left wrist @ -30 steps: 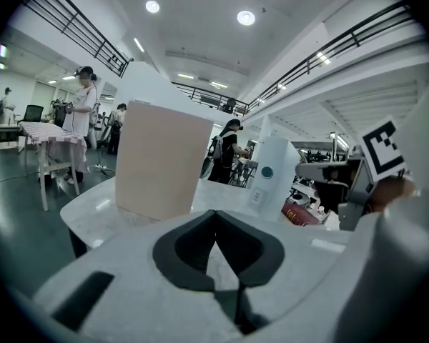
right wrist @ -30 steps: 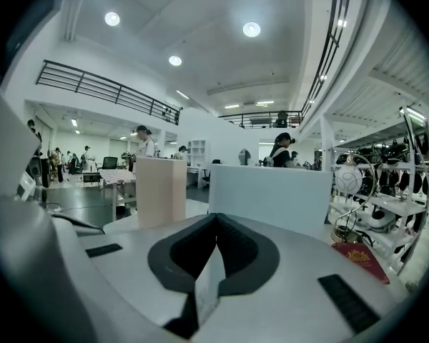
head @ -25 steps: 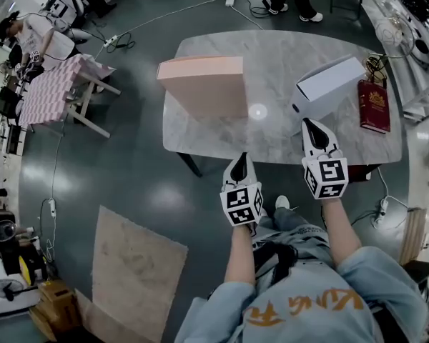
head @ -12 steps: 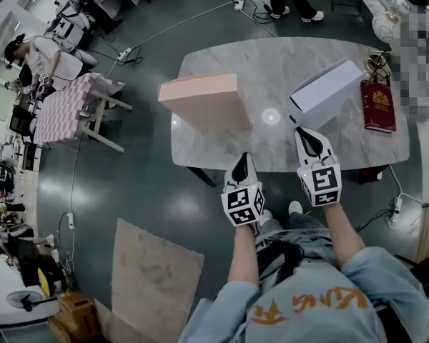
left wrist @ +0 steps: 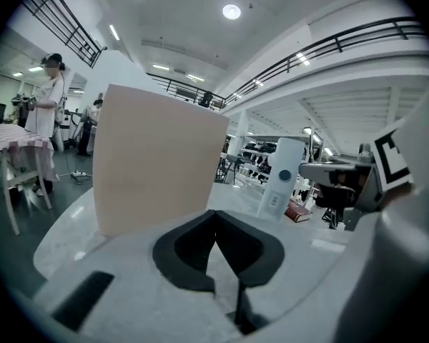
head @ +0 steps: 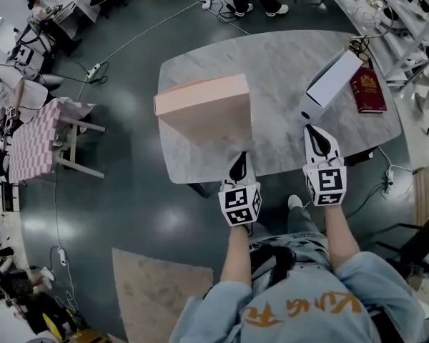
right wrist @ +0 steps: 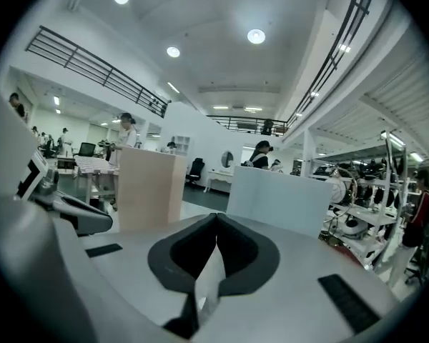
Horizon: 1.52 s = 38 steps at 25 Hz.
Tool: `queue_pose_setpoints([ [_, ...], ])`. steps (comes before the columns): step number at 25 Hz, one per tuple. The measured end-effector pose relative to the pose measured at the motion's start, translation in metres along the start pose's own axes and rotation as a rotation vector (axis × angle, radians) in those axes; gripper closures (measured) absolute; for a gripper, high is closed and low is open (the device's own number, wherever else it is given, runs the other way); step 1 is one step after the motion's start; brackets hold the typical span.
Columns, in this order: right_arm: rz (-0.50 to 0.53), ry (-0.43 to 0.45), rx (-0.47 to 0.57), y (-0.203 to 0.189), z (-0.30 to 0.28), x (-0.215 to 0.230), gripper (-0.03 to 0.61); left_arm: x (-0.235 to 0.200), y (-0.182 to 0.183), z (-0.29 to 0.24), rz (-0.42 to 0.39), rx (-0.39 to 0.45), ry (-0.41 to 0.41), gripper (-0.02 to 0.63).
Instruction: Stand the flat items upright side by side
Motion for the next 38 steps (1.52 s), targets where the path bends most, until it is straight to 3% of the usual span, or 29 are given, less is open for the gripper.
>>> queue_pose_setpoints([
  [4,-0.006,-0.110,-0.030,0.003,-0.007,-0.015,0.569,-0.030,0.008,-0.009,0.010,-0.007,-0.063,0.601],
  [7,-0.008,-0.181,-0.073,0.001,-0.009,-0.021,0.522,-0.044,0.013,-0.010,0.003,-0.017,-0.107,0.601],
  [10,-0.020,-0.287,-0.102,0.000,-0.012,-0.024,0.439,-0.057,0.020,-0.012,-0.012,-0.023,-0.153,0.601],
  [14,-0.074,-0.376,-0.142,-0.005,-0.022,-0.022,0.253,-0.073,0.028,-0.016,-0.024,-0.029,-0.190,0.601],
  [18,-0.120,-0.456,-0.174,-0.016,-0.034,-0.016,0.181,-0.085,0.031,-0.020,-0.051,-0.041,-0.223,0.601],
  [25,-0.194,-0.583,-0.168,-0.026,-0.060,-0.002,0.150,-0.115,0.033,-0.023,-0.058,-0.061,-0.247,0.601],
  [30,-0.187,-0.653,-0.163,-0.031,-0.071,0.007,0.144,-0.132,0.028,-0.023,-0.037,-0.069,-0.241,0.601],
  [38,-0.170,-0.696,-0.216,-0.036,-0.085,0.015,0.144,-0.150,0.028,-0.022,0.036,-0.067,-0.233,0.601],
])
Point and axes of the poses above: the fingertips, and each gripper's own axes: z backward along the fingers, x to its right, y out of its top, the point moved 9 cm from there along z, backward along the fingers, and after that the axes turned 14 degrees about x, right-handed, at the moved point
